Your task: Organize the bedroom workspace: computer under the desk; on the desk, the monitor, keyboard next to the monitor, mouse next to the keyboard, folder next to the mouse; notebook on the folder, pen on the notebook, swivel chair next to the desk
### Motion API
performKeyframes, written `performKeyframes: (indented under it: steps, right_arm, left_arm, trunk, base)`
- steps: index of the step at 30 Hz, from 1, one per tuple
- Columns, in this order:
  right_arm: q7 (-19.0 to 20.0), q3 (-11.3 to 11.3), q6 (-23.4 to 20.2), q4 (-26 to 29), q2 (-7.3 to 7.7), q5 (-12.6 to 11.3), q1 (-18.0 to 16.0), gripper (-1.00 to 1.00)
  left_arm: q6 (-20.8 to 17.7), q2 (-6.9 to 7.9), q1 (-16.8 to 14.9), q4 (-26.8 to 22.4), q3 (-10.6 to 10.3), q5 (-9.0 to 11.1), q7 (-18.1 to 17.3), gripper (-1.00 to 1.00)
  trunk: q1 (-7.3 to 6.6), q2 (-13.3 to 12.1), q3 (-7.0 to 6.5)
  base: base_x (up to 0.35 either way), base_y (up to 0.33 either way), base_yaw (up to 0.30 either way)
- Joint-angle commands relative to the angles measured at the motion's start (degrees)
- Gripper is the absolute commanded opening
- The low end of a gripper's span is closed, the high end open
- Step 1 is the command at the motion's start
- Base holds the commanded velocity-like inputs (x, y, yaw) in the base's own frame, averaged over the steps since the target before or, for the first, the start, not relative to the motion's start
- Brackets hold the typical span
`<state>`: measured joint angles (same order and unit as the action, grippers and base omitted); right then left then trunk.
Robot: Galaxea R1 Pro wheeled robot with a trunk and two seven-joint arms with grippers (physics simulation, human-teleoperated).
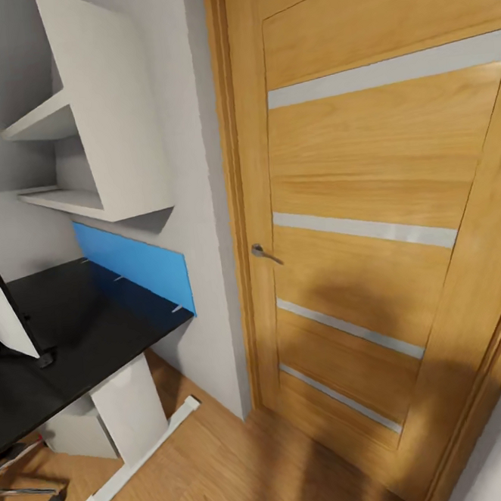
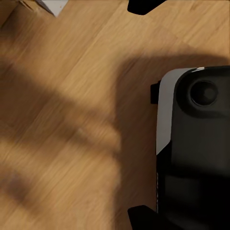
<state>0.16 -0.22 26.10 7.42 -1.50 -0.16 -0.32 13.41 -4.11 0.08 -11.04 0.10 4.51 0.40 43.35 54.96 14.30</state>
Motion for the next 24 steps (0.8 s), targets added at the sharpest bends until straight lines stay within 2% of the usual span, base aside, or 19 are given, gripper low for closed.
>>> performKeyframes:
  steps: [1, 13, 24]
  right_arm:
    - [0.0, 0.0, 0.2, 0.0, 0.03, 0.0, 0.0, 1.0]
    - [-0.1, 0.0, 0.6, 0.0, 0.12, 0.0, 0.0, 1.0]
    - [-0.2, 0.0, 3.0, 0.0, 0.18, 0.0, 0.0, 1.0]
  left_arm:
    - [0.6, -0.02, 0.0, 0.0, -0.1, 0.5, 0.0, 1.0]
    - [1.3, 0.06, 0.0, 0.0, 0.1, 0.6, -0.1, 1.0]
    - [1.4, -0.12, 0.0, -0.7, 0.7, 2.3, -0.2, 1.0]
  trunk:
    - [0.01, 0.0, 0.06]
    - [0.01, 0.0, 0.06]
    - [0.01, 0.0, 0.16]
  base:
    - [0.0, 0.0, 0.256]
    - [0.0, 0.0, 0.259]
    - [0.0, 0.0, 0.261]
